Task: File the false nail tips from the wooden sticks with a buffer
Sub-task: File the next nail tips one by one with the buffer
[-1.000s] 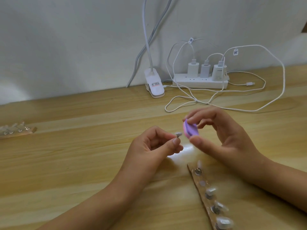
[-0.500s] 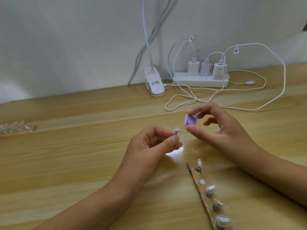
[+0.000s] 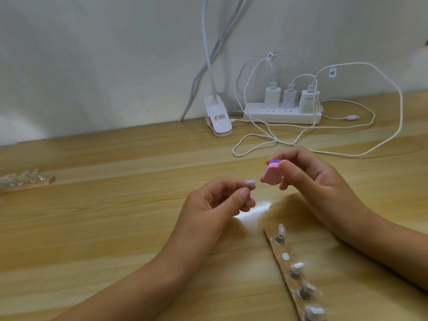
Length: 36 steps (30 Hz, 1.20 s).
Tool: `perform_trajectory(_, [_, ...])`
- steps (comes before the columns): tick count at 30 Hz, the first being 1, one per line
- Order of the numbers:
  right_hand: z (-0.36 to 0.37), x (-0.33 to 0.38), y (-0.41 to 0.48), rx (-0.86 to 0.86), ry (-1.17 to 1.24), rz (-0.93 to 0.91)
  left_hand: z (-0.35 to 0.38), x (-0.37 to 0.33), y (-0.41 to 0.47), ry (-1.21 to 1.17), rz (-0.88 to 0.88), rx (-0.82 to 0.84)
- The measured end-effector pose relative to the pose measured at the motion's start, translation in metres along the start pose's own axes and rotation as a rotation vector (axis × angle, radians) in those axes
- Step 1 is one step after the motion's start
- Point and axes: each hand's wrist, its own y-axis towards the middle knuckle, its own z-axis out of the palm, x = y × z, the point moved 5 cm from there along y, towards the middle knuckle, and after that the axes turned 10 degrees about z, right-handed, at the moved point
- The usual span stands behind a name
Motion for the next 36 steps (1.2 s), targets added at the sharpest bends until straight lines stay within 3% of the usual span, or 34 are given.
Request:
perform_trajectory(12, [0.007,0.006,-0.007,0.058,-0.049,-0.037,0.002,-0.003,0.0,0.029,0.029,0.031])
perform_trajectory(17, [0.011,0.0,-0.004,0.142,-0.072,0.043,0.002,-0.002,-0.001,0.055,0.035,0.036])
perform_trajectory(21, [0.01,0.006,-0.007,0.101,-0.131,-0.056,0.004,-0.001,-0.002,0.07,0.038,0.053])
perform_trajectory(25, [0.01,0.0,-0.006,0.117,-0.157,-0.005,0.005,-0.002,-0.001,0.076,0.042,0.05])
perform_trajectory(28, [0.011,0.007,-0.009,0.113,-0.194,-0.116,0.005,-0.002,-0.001,0.091,0.035,0.048])
perform_trajectory(32, [0.009,0.006,-0.007,0.09,-0.214,-0.089,0.004,-0.002,-0.001,0.102,0.035,0.051])
perform_trajectory(36, [0.012,0.012,-0.014,0.056,-0.328,-0.27,0.003,-0.001,-0.002,0.117,0.029,0.045])
